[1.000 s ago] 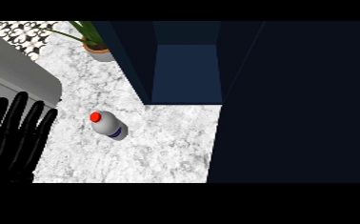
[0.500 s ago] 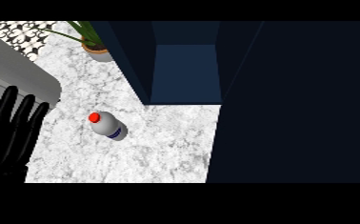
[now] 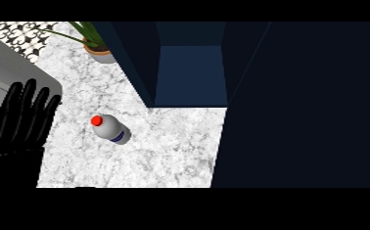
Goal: Pick up the bottled water, place it into the cabinet and close the cabinet
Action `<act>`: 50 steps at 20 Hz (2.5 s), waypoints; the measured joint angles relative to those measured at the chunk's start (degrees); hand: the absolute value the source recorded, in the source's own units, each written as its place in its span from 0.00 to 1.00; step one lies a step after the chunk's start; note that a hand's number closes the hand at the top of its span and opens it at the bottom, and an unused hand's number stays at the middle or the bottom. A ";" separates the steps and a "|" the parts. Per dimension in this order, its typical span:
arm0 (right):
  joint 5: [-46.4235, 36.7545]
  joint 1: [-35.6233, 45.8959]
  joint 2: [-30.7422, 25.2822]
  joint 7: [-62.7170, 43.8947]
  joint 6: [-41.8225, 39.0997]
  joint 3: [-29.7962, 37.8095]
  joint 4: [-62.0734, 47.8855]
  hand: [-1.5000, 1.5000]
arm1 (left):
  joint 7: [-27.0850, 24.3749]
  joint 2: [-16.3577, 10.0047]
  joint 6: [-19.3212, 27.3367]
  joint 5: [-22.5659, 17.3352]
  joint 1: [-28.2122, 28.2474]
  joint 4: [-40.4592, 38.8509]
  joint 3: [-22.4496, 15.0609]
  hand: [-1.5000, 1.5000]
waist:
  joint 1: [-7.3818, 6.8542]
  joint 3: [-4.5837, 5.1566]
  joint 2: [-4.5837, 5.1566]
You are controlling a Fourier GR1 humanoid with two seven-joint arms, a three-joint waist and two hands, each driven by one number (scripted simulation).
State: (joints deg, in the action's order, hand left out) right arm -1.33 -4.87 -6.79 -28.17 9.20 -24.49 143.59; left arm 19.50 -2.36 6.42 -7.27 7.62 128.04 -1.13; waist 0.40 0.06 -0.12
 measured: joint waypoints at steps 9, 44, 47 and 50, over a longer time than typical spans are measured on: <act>-0.22 1.51 -1.34 -0.41 0.91 0.07 -0.25 0.00 | -11.17 -1.20 -4.57 -0.89 -1.44 -17.02 4.98 0.00 | 0.11 0.00 0.05; -1.28 4.73 -5.34 -2.88 5.99 -3.60 0.10 0.00 | -52.70 -2.96 -14.02 0.94 -13.99 -76.95 14.06 0.00 | 0.44 0.02 0.06; -1.34 5.26 -5.47 -2.90 6.24 -3.59 -0.01 0.00 | -55.83 -2.96 -15.04 0.43 -16.34 -81.96 14.94 0.00 | 0.42 0.02 0.08; -1.48 5.93 -5.43 -3.68 6.91 -3.58 -0.10 0.00 | -57.56 -3.03 -15.69 0.04 -18.09 -84.81 15.34 0.00 | 0.34 0.02 0.06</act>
State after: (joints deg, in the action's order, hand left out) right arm -2.81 1.06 -12.22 -31.84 16.11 -28.07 143.50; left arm -38.06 -5.39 -9.26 -7.23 -10.47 43.22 14.22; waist 0.74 0.08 -0.06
